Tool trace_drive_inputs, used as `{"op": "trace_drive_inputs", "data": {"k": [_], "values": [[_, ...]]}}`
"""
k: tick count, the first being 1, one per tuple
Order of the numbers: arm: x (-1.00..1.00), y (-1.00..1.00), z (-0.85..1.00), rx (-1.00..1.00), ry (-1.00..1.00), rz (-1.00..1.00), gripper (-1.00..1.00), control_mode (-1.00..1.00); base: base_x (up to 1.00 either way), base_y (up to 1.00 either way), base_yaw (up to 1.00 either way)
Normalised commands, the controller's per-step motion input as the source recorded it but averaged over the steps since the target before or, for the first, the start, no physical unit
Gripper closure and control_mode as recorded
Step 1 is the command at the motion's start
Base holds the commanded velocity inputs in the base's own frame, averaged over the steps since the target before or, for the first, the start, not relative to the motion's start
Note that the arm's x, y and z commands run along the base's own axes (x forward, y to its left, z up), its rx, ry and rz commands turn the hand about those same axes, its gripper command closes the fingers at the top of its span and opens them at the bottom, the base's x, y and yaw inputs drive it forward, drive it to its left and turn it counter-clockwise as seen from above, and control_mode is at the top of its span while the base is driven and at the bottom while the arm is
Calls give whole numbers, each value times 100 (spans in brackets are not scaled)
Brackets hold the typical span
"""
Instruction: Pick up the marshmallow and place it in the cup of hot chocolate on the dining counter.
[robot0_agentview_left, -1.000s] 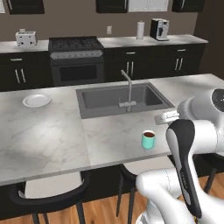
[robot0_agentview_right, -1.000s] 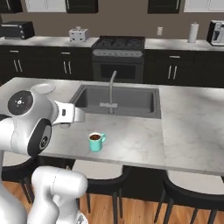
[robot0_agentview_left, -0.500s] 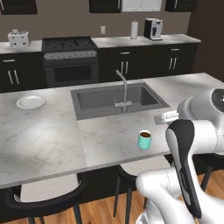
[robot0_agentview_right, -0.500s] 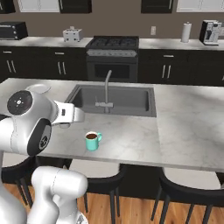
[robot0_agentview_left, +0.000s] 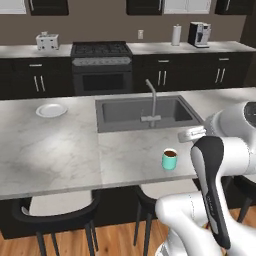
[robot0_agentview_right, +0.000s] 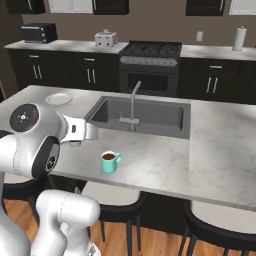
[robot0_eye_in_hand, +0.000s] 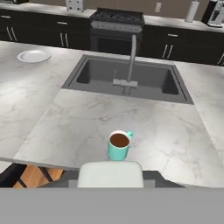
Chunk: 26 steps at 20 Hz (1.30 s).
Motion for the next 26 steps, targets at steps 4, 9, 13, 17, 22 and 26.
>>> {"op": "trace_drive_inputs", "data": {"k": [4,9,13,17,22,26], "values": [[0,0,0,0,0,0,100,100,60,-16,19],[66,-16,-9,1,3,16,100,-100,0,0,0],[78,-18,-20,0,6,14,100,-100,0,0,0],[95,-8,-28,0,29,16,100,-100,0,0,0],[70,-39,-40,2,24,25,100,-100,0,0,0],[36,-67,-34,18,1,30,100,-100,0,0,0]]}}
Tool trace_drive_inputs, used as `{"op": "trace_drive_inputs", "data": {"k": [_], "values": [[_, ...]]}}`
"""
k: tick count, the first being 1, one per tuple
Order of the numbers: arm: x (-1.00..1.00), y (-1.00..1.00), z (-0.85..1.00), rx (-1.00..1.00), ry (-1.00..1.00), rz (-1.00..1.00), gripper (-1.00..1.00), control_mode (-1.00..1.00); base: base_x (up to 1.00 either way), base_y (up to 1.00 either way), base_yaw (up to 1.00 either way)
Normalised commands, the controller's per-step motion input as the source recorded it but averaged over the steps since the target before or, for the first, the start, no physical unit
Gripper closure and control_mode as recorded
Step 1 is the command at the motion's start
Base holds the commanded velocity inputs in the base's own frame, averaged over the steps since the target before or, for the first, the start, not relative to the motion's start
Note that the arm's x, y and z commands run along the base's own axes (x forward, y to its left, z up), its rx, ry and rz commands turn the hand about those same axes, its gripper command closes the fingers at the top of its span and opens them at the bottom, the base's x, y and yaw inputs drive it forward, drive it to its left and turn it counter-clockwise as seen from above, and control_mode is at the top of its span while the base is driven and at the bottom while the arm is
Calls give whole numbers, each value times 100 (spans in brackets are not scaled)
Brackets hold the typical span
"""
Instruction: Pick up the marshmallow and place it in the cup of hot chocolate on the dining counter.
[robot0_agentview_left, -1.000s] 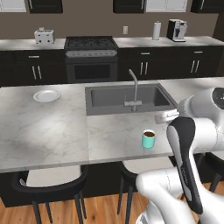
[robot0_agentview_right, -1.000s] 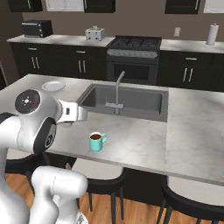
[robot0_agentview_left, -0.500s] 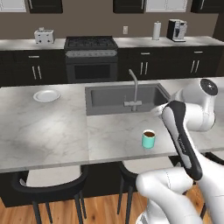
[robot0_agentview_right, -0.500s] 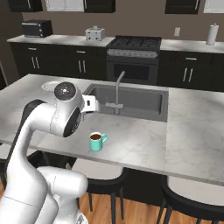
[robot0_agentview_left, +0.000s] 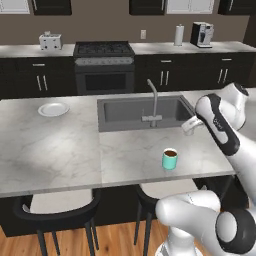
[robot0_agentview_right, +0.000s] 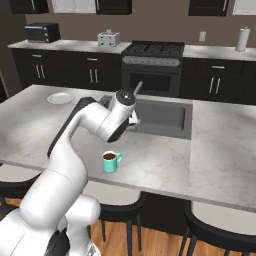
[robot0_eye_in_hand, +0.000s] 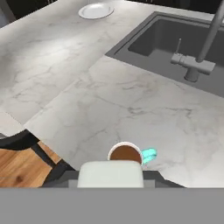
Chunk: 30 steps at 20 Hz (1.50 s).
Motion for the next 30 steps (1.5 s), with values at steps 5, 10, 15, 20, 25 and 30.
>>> {"op": "trace_drive_inputs", "data": {"k": [5,10,15,20,25,30], "values": [[43,-23,-39,16,-6,32,100,-100,0,0,0],[52,25,-22,-2,1,14,100,-100,0,0,0],[22,15,-3,-5,11,0,100,-100,0,0,0],[2,10,-27,-6,1,3,100,-100,0,0,0],[0,13,-46,-1,0,10,100,-100,0,0,0],[10,3,-43,0,0,19,100,-100,0,0,0]]}}
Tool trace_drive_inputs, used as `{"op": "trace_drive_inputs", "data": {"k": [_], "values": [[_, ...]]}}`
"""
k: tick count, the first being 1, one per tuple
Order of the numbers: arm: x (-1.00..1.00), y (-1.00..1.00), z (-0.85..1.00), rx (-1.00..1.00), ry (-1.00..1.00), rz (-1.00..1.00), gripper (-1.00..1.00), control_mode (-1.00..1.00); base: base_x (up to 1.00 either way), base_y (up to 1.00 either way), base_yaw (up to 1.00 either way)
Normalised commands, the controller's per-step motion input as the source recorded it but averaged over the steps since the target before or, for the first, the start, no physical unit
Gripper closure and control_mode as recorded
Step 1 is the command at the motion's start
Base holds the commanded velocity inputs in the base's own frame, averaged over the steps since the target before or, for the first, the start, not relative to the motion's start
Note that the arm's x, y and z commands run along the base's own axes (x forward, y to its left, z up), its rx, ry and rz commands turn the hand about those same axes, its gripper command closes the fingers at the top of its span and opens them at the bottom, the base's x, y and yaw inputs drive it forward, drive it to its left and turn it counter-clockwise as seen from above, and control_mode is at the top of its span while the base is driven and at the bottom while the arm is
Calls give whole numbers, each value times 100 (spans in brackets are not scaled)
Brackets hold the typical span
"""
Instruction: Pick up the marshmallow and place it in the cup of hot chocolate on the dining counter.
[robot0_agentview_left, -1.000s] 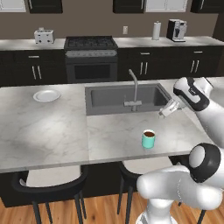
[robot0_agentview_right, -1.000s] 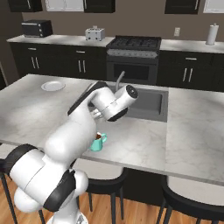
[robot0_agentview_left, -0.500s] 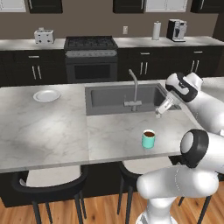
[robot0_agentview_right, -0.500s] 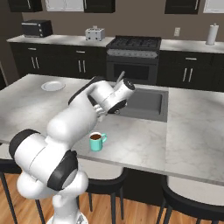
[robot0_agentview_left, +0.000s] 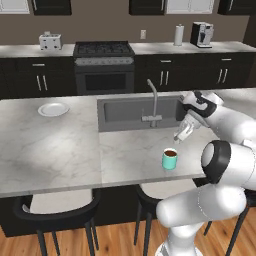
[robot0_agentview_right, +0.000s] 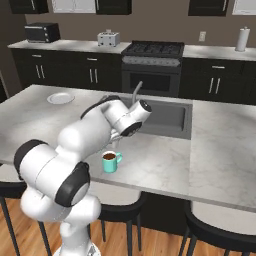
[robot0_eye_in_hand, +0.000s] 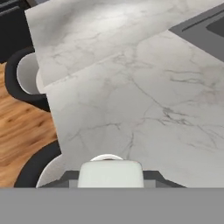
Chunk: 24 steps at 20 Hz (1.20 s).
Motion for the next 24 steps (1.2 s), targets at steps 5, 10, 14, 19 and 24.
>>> {"op": "trace_drive_inputs", "data": {"k": [5,10,14,19,24], "values": [[11,0,-32,0,6,23,100,-100,0,0,0],[8,0,-21,2,4,22,100,-100,0,0,0],[20,0,-21,1,5,14,100,-100,0,0,0],[18,7,-9,4,0,8,100,-100,0,0,0],[-10,12,-6,1,-2,1,100,-100,0,0,0]]}}
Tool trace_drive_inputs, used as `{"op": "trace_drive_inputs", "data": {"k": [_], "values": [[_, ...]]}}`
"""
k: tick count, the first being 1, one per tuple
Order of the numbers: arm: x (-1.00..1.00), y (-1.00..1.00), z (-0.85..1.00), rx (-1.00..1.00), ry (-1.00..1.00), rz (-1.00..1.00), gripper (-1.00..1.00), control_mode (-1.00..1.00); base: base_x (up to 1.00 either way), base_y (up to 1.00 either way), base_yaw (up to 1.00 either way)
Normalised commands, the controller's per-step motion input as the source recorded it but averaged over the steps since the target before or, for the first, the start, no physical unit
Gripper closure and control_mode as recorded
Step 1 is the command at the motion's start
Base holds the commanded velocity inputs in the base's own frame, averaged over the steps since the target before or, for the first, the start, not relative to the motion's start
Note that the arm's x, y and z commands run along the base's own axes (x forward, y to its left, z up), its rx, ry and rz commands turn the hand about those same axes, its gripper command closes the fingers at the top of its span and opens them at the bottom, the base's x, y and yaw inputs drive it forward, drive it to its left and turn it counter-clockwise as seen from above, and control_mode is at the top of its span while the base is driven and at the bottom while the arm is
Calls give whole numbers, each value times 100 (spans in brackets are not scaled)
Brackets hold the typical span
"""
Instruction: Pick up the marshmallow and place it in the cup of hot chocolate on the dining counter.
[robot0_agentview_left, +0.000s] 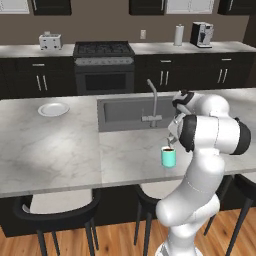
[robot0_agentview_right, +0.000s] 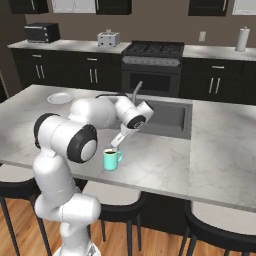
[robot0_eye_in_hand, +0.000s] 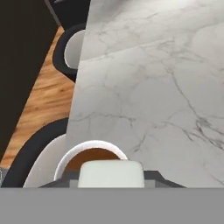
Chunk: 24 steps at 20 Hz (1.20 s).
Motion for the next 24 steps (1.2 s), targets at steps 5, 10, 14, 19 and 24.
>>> {"op": "trace_drive_inputs", "data": {"k": [5,10,14,19,24], "values": [[-64,11,-4,1,-7,0,100,-100,0,0,0],[-62,6,-7,0,-7,0,100,-100,0,0,0],[-4,15,0,0,-6,0,100,-100,0,0,0],[35,14,0,0,0,0,100,-100,0,0,0],[48,-2,-15,2,0,1,100,-100,0,0,0]]}}
